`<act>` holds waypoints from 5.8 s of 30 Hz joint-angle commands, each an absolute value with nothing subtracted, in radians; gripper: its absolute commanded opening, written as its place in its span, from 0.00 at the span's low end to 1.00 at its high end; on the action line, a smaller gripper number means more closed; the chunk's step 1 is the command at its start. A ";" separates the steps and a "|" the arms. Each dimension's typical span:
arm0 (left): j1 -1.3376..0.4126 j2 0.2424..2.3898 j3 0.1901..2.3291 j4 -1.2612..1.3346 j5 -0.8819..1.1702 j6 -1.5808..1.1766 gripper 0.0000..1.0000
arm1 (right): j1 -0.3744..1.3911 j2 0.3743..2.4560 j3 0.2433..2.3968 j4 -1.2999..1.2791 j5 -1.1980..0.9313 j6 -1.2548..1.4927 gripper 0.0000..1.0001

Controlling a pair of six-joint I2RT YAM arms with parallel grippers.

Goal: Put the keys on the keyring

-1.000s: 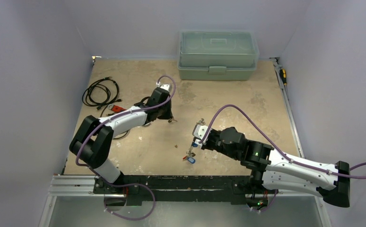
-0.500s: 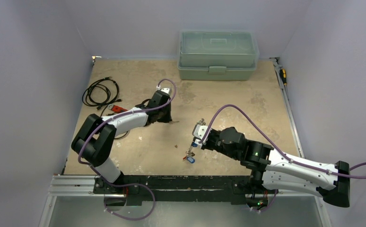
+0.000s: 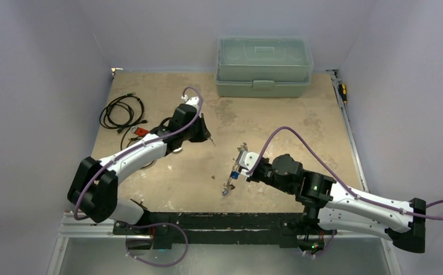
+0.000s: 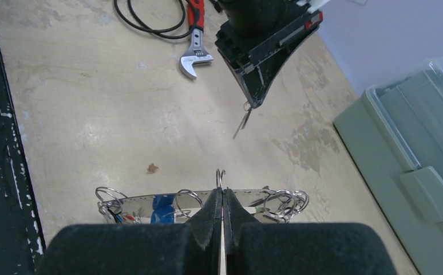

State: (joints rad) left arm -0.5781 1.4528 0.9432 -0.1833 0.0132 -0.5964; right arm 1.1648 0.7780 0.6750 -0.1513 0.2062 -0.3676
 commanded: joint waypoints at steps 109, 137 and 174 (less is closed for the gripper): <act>-0.612 1.127 0.890 -0.083 0.288 -1.100 0.00 | 1.156 1.178 0.857 0.259 0.496 -0.529 0.00; -0.612 1.123 0.881 -0.072 0.281 -1.098 0.00 | 1.154 1.158 0.861 0.244 0.504 -0.524 0.00; -0.611 1.124 0.881 -0.089 0.231 -1.089 0.00 | 1.153 1.134 0.865 0.222 0.511 -0.517 0.00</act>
